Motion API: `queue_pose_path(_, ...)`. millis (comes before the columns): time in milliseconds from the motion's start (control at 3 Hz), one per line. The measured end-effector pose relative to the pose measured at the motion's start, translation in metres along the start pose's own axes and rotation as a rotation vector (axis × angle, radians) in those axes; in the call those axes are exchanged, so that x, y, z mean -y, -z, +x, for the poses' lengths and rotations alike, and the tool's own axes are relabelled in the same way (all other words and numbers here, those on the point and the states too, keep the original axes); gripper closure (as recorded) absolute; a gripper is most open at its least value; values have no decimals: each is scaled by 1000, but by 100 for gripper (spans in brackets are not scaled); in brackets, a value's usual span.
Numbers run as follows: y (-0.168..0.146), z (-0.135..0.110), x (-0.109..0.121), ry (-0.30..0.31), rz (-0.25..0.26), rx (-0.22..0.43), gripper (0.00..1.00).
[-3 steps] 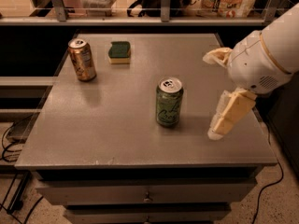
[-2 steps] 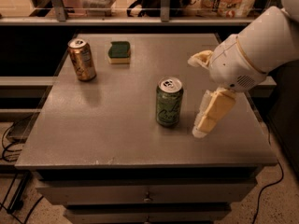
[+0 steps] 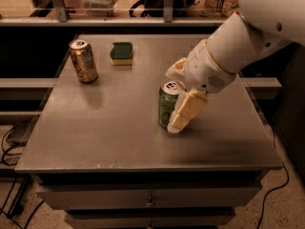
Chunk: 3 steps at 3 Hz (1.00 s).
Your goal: Pick green can
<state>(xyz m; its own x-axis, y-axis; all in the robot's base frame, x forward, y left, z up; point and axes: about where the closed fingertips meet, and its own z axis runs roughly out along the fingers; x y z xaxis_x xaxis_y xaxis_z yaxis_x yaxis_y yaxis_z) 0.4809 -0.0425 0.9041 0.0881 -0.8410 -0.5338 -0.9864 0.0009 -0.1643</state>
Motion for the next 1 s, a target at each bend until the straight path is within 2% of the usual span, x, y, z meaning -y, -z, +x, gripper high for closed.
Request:
queue_pose_path(667, 7, 2, 14, -43, 31, 7, 65)
queue_pose_path(1000, 32, 10, 20, -67, 65, -7, 88)
